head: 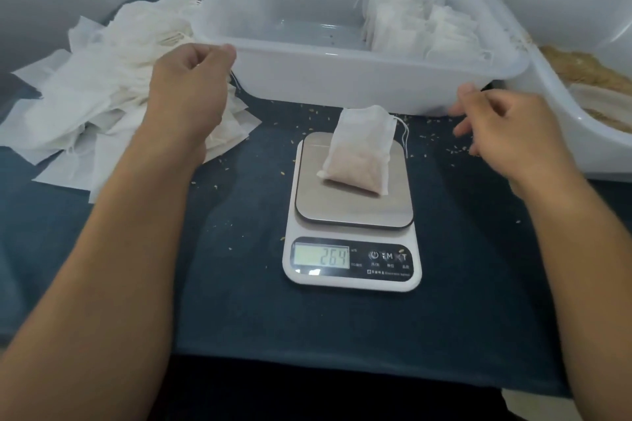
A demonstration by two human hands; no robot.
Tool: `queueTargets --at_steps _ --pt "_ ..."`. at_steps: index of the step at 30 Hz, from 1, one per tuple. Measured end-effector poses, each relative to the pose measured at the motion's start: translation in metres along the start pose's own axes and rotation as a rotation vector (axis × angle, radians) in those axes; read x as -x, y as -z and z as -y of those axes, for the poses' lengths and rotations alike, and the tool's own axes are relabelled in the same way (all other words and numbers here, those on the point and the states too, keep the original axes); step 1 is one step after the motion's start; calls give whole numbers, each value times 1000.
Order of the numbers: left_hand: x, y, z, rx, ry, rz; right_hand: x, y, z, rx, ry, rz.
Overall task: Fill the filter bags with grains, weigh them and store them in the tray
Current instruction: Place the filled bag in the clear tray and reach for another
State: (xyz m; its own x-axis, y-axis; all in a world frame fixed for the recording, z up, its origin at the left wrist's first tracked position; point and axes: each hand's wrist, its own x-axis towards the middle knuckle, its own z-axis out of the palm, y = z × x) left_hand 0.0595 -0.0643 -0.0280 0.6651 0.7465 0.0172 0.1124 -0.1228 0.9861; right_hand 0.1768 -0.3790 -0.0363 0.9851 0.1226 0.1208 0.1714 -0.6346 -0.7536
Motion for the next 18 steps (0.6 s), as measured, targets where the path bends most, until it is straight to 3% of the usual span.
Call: queueTargets --at_steps 9,14,18 --pt "9 -11 1 -34 -51 75 18 -26 19 -139 58 240" --pt "18 -27 2 -78 -100 122 31 -40 42 -170 173 309" --pt "23 -31 4 -76 -113 144 41 -28 65 -157 375 331"
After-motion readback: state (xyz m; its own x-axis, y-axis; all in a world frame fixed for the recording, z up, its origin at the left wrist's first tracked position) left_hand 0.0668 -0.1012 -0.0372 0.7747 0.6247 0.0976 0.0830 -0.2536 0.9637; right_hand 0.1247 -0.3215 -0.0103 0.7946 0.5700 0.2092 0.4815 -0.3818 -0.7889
